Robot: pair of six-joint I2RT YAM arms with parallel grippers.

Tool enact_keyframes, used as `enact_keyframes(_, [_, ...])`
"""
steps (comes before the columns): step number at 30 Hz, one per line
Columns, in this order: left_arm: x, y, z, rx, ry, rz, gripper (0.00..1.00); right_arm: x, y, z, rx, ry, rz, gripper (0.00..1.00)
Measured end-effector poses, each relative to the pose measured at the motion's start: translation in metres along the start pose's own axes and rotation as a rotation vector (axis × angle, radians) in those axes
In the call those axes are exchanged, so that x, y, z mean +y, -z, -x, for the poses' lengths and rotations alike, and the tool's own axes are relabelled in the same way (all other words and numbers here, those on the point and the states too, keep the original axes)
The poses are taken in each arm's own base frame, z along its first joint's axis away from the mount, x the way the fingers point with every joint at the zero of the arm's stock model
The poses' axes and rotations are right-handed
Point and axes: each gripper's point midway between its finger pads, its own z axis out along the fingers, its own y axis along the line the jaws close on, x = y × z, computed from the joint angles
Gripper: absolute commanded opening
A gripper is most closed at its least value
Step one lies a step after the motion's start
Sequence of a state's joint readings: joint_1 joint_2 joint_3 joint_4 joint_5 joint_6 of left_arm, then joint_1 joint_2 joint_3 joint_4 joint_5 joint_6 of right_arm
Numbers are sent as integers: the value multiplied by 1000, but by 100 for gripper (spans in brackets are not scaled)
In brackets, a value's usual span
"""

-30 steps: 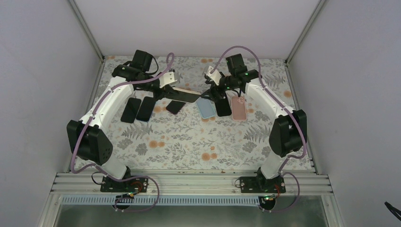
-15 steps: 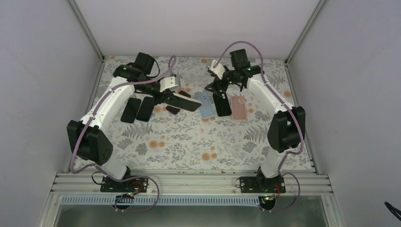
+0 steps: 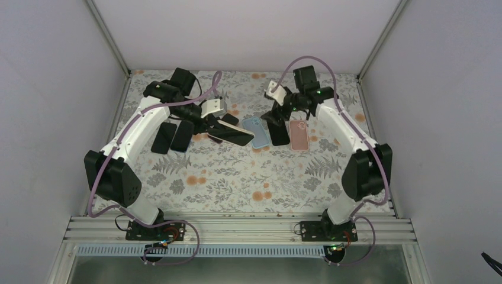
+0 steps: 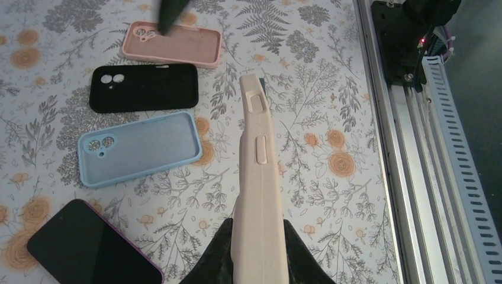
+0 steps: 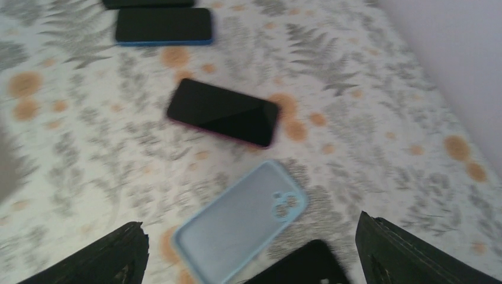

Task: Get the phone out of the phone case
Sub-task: Remove the phone case from the phone.

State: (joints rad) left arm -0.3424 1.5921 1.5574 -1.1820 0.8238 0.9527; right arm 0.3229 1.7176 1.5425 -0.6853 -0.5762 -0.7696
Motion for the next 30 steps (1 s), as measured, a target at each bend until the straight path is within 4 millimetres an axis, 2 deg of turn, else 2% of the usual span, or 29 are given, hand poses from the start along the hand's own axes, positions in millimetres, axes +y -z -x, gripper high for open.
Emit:
enact_keyframes(3, [1, 0, 1, -2, -2, 5, 2, 40, 9, 2, 8, 33, 59, 90])
enact_keyframes(7, [3, 0, 2, -6, -6, 12, 2, 66, 17, 13, -26, 65, 105, 89])
enact_keyframes(19, [4, 0, 2, -6, 3, 16, 2, 86, 10, 13, -33, 72, 165, 88])
enact_keyframes(30, [6, 0, 2, 0, 0, 28, 2, 86, -1, 8, -28, 59, 169, 86])
